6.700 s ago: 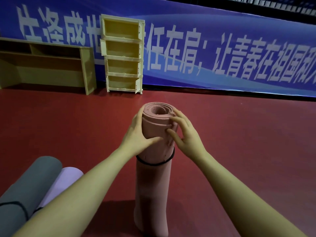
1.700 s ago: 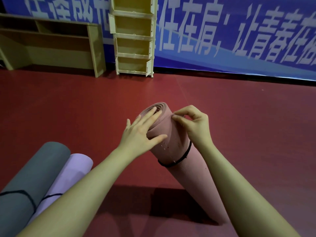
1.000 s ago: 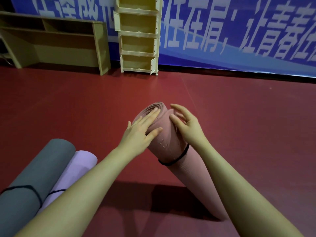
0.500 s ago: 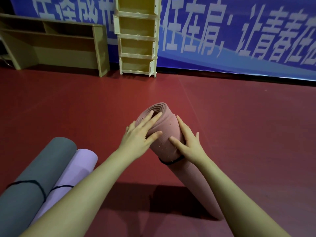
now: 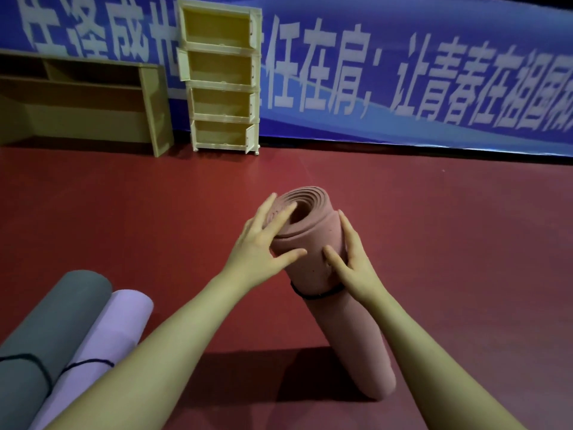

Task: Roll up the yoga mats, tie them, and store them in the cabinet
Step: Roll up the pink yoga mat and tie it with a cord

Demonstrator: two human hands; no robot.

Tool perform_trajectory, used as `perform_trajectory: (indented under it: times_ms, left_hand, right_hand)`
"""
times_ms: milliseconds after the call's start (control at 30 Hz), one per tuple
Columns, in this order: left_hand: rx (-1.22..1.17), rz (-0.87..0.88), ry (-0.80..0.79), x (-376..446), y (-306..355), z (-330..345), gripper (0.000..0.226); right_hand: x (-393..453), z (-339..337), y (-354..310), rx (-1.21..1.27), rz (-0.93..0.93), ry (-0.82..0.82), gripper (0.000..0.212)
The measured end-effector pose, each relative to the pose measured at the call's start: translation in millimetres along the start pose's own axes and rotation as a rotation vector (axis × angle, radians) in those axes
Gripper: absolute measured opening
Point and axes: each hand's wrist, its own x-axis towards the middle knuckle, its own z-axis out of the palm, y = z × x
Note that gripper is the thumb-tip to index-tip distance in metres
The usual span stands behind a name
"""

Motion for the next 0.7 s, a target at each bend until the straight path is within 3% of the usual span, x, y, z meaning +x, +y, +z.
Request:
perform_trajectory:
  times_ms: [100,200,467,700]
  left_hand:
    - [-0.333,-0.248,0.019,7,12,27,0.108]
    - [-0.457,-0.267,0.064,10,20,53,0.096]
    - [-0.287,-0.167,0.190,71,-8,55,0.081]
    - [-0.010,-0.154,0.225,44,-94,6,0.081]
  right_hand:
    - [-8,-27,13,0.001,0.043,0.004,0.077]
    - [-4,-40,20,-0.021,0.047,0.010,0.074]
    - [56,-26,33,-0.107,0.018,0.095,0.066]
    - [83,54,35,-0.123,-0.065,-0.140,0.075]
